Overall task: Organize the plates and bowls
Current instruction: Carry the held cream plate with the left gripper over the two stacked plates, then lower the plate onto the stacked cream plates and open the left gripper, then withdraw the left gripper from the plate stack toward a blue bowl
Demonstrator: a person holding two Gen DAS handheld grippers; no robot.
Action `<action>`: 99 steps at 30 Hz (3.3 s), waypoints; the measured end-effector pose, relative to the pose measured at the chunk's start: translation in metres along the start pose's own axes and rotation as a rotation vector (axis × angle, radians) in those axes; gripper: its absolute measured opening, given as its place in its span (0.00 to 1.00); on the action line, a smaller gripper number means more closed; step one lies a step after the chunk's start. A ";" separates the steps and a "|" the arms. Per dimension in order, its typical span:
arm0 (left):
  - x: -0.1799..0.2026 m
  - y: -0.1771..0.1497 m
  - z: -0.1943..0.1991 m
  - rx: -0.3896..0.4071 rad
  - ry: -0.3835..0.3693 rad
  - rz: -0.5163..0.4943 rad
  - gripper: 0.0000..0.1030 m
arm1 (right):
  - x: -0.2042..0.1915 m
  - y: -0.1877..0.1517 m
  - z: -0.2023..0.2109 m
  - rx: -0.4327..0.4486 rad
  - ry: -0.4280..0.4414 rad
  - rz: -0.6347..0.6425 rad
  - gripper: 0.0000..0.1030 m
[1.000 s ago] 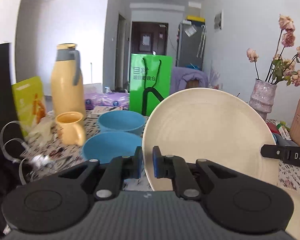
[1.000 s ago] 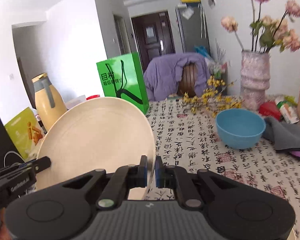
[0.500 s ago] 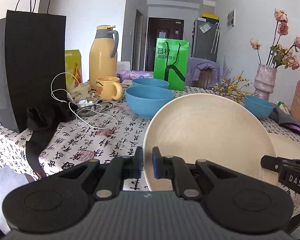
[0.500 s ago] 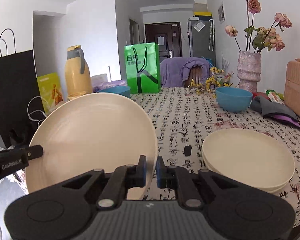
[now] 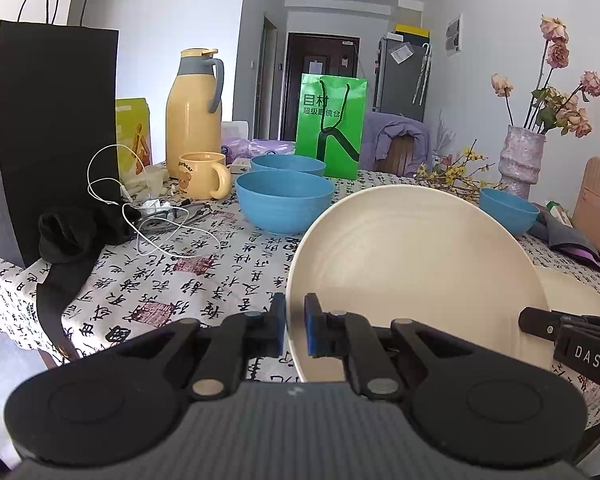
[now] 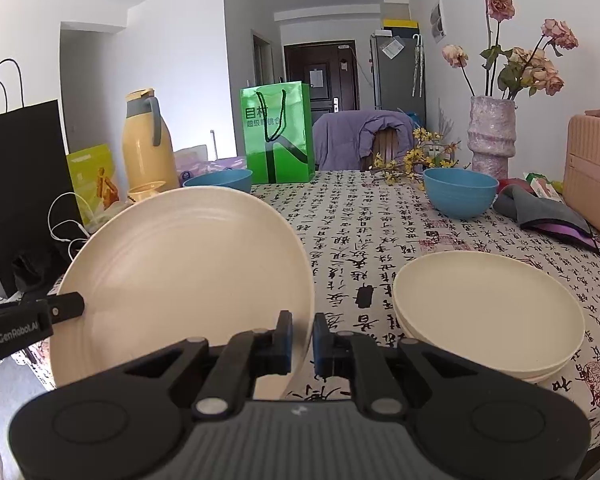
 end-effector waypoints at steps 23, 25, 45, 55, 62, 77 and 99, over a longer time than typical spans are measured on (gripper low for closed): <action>0.117 0.018 -0.051 -0.054 -0.173 -0.014 0.09 | 0.111 0.030 -0.006 0.033 -0.148 -0.065 0.09; 0.138 0.018 -0.059 -0.066 -0.198 -0.024 0.09 | 0.130 0.031 -0.008 0.029 -0.169 -0.076 0.09; 0.246 -0.003 -0.104 -0.146 -0.303 -0.197 0.10 | 0.243 0.017 -0.037 -0.091 -0.321 -0.076 0.13; 0.238 -0.007 -0.100 -0.135 -0.306 -0.224 0.26 | 0.226 0.008 -0.053 -0.117 -0.323 0.015 0.22; 0.210 0.001 -0.069 -0.077 -0.318 -0.224 0.42 | 0.218 0.019 -0.026 -0.067 -0.334 0.018 0.21; 0.078 -0.021 0.046 0.134 -0.157 -0.101 1.00 | 0.101 -0.022 0.057 0.135 -0.076 0.000 0.80; 0.056 -0.039 0.069 0.127 -0.150 -0.081 1.00 | 0.070 -0.058 0.102 0.188 -0.070 -0.015 0.89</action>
Point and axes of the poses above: each gripper's, at about its wrist camera, not at the fingertips, and z roughly against the way its jaws point, x to its right, y to its top, the point moved 6 cm from there along -z, roughly the way its jaws point, and after that the axes turned 1 degree about -y, right-handed, at the moved point
